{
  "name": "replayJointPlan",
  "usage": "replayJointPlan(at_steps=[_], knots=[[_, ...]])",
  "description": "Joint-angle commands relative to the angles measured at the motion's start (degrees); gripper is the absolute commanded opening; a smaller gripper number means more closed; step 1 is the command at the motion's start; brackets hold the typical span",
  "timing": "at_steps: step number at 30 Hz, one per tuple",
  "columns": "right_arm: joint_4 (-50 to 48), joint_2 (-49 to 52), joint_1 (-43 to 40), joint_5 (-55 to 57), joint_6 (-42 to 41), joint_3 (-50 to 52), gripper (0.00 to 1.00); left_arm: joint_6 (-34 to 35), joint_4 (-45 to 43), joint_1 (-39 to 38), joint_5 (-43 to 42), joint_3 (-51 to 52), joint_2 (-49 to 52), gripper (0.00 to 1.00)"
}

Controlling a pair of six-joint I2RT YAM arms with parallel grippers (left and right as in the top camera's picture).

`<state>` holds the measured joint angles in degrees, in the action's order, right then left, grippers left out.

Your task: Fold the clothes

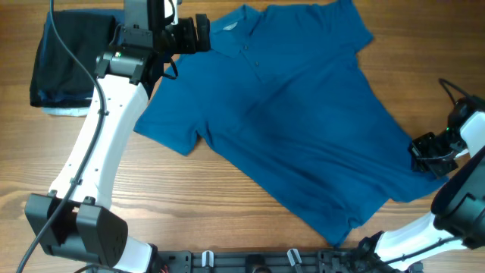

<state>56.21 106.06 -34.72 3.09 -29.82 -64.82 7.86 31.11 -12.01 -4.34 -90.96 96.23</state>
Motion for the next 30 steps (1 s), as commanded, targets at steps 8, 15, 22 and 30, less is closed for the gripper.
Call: replayJointPlan(at_steps=[8,15,22,30], knots=[[-11.9,9.8,-0.7,8.1,-1.4,0.8,0.04,0.3,-0.1,0.2,0.1,0.2,0.3,1.0],[-31.8,9.8,-1.7,7.8,4.7,-0.2,0.04,0.3,-0.1,0.2,0.1,0.2,0.3,0.99],[-50.2,9.9,-1.7,7.2,11.6,-0.4,0.04,0.3,-0.1,0.2,0.1,0.2,0.3,1.0],[-34.4,0.7,-1.7,-0.7,14.6,-17.6,0.36,0.3,-0.1,0.2,0.1,0.2,0.3,1.0]])
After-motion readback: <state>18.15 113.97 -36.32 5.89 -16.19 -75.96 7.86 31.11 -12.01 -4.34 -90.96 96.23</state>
